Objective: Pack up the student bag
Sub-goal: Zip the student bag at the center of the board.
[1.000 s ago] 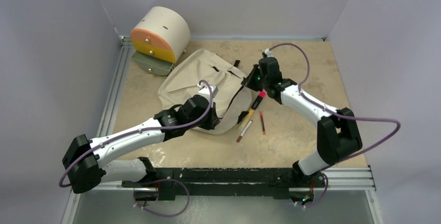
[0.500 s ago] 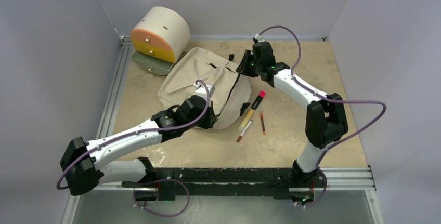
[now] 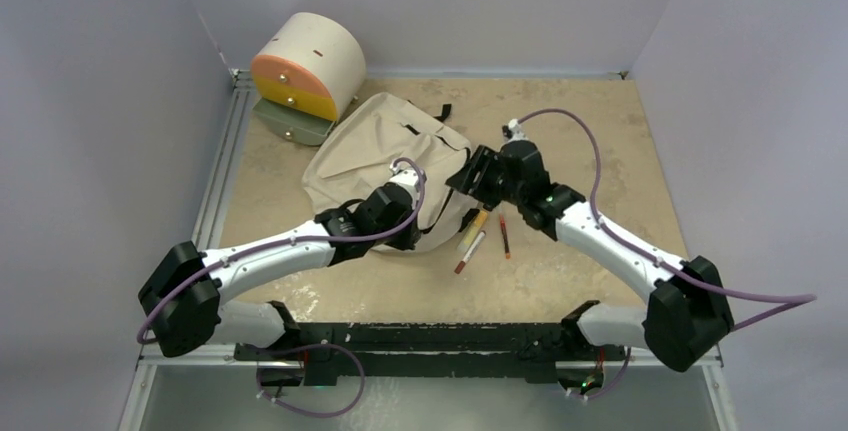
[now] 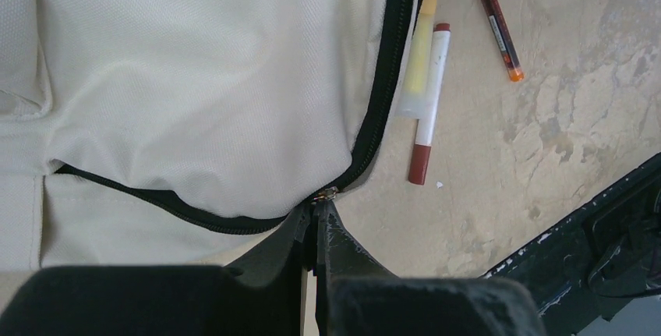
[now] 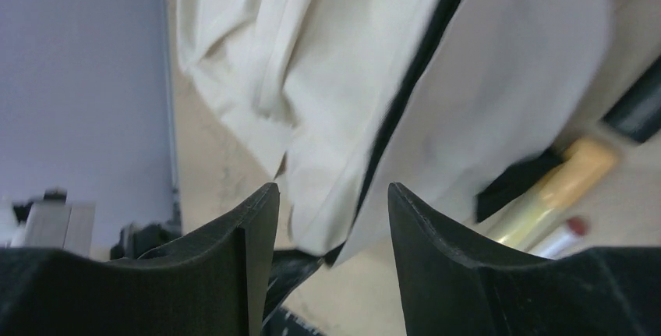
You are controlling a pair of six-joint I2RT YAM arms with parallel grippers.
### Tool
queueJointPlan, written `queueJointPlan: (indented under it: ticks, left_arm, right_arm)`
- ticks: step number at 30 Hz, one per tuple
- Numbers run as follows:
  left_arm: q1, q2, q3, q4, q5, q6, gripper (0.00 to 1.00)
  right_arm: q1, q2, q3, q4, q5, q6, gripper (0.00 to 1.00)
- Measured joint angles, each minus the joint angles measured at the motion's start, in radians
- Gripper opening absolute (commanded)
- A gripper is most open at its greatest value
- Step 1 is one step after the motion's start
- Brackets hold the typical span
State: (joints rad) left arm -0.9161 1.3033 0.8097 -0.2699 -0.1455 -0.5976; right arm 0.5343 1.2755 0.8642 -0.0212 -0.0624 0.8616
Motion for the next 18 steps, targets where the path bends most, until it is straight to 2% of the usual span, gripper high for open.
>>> queueJointPlan:
  ticks: [7,14,18]
  left_arm:
    - [0.021,0.002,0.004,0.016,0.021,0.024,0.0]
    - [0.031,0.002,0.004,0.021,0.035,0.042,0.0]
    - [0.032,0.001,0.004,0.021,0.037,0.042,0.0]
  right_arm:
    - [0.194,-0.074,-0.123,0.06,0.038,0.21,0.56]
    - [0.227,-0.026,-0.186,0.13,0.05,0.327,0.53]
    - [0.233,0.026,-0.186,0.179,0.05,0.349,0.44]
